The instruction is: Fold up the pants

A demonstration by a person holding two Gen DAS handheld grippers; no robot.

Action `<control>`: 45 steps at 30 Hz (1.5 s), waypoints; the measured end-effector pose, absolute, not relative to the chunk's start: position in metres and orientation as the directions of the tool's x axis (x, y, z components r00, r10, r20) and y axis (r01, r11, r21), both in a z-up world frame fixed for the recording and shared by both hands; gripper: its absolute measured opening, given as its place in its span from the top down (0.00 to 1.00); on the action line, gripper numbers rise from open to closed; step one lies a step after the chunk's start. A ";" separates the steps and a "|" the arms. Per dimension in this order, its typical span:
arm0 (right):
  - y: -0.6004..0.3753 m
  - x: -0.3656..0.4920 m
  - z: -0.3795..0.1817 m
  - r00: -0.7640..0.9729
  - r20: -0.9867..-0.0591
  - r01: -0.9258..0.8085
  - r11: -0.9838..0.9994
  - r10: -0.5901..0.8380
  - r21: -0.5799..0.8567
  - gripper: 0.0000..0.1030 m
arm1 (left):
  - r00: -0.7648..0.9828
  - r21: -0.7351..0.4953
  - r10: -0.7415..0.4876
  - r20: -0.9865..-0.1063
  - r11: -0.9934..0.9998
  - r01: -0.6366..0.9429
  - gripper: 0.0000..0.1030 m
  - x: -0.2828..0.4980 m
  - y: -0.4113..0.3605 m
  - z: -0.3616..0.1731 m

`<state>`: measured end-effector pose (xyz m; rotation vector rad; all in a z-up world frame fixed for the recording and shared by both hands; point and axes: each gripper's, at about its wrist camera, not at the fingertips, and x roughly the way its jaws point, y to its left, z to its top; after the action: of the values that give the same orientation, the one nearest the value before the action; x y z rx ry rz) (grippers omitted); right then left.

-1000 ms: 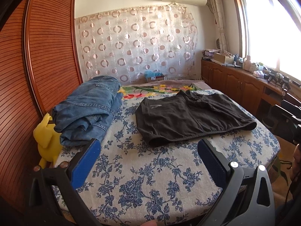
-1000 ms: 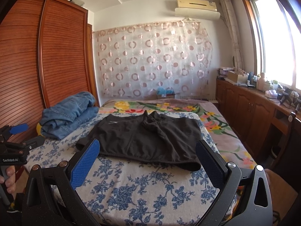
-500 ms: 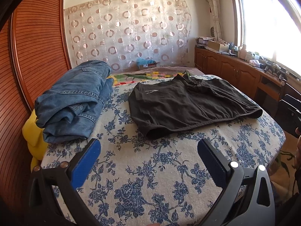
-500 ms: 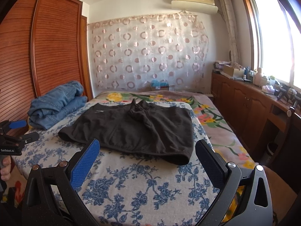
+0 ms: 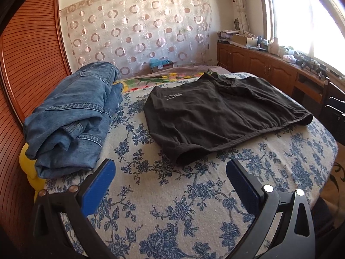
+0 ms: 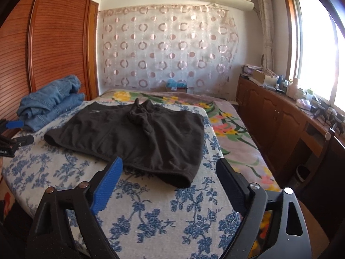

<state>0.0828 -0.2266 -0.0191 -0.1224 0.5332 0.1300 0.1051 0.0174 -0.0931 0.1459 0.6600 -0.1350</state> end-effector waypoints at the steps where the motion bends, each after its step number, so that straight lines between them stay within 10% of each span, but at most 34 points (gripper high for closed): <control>1: -0.228 0.085 -0.022 0.845 -0.527 -0.159 0.984 0.093 -0.081 0.20 | 0.776 0.093 -0.078 -0.626 0.980 0.174 0.00 0.109 0.018 -0.095; 12: -0.240 0.097 -0.039 0.799 -0.597 -0.149 0.986 0.075 -0.075 0.33 | 0.727 0.127 -0.042 -0.686 0.976 0.175 0.11 0.140 0.020 -0.115; 21: -0.259 0.109 -0.046 0.769 -0.638 -0.128 0.988 0.043 -0.088 0.39 | 0.689 0.088 -0.068 -0.722 0.978 0.189 0.46 0.157 0.026 -0.122; 34: -0.258 0.133 -0.062 0.713 -0.701 -0.153 0.978 0.012 -0.139 0.47 | 0.692 0.096 -0.055 -0.720 0.979 0.178 0.48 0.166 0.025 -0.119; 39: -0.253 0.142 -0.065 0.701 -0.713 -0.158 0.978 0.014 -0.136 0.83 | 0.695 0.048 -0.103 -0.712 0.980 0.193 0.80 0.166 0.030 -0.118; 45: -0.253 0.142 -0.058 0.713 -0.699 -0.168 0.980 0.050 -0.102 0.96 | 0.706 0.014 -0.148 -0.692 0.976 0.218 0.93 0.155 0.033 -0.110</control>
<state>0.1421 -0.2532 -0.0584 -0.1625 0.7681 0.1213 0.1555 0.0325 -0.1096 0.0971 0.7601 -0.2039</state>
